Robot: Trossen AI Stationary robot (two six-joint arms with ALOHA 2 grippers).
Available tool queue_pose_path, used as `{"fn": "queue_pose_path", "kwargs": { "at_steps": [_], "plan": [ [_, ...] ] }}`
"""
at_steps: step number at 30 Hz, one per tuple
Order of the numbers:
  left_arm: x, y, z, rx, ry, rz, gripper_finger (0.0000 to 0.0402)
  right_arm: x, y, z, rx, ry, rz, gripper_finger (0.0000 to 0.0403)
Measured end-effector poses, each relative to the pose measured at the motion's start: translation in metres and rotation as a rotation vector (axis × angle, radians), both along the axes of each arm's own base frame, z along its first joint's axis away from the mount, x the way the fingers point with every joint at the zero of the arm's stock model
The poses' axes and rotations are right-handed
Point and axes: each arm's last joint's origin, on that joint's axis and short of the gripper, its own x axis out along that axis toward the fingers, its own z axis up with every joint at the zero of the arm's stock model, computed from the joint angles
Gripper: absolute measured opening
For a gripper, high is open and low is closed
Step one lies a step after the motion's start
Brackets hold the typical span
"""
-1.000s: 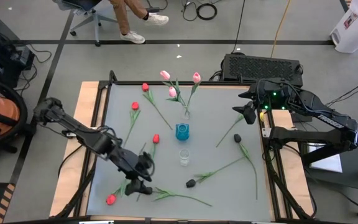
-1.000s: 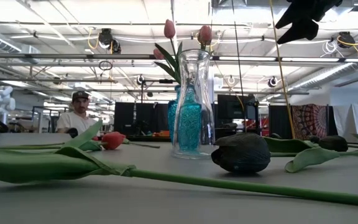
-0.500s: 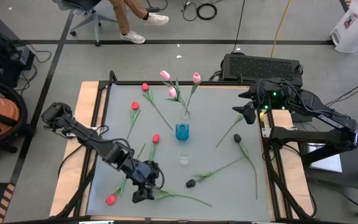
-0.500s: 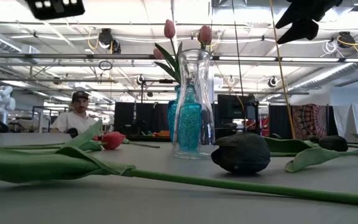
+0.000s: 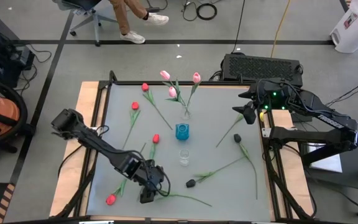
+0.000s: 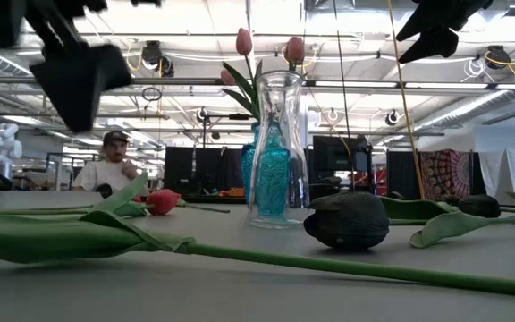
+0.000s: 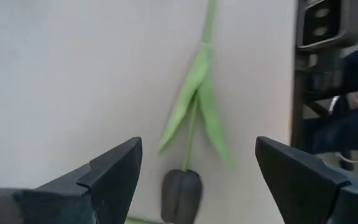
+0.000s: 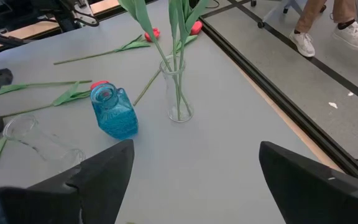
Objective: Sort flowers into vase by color
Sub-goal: Put the bottom left black tulip into the blue vase
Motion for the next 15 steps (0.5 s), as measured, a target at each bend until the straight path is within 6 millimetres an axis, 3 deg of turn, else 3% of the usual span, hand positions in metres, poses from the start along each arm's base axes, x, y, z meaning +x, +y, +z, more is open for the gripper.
{"fn": "queue_pose_path", "kwargs": {
  "at_steps": [15],
  "plan": [
    [0.019,-0.014,-0.043,-0.014,0.013,0.028,0.0319,0.000,0.000,0.000,0.000,0.000,0.000,0.0338]
  ]
}}
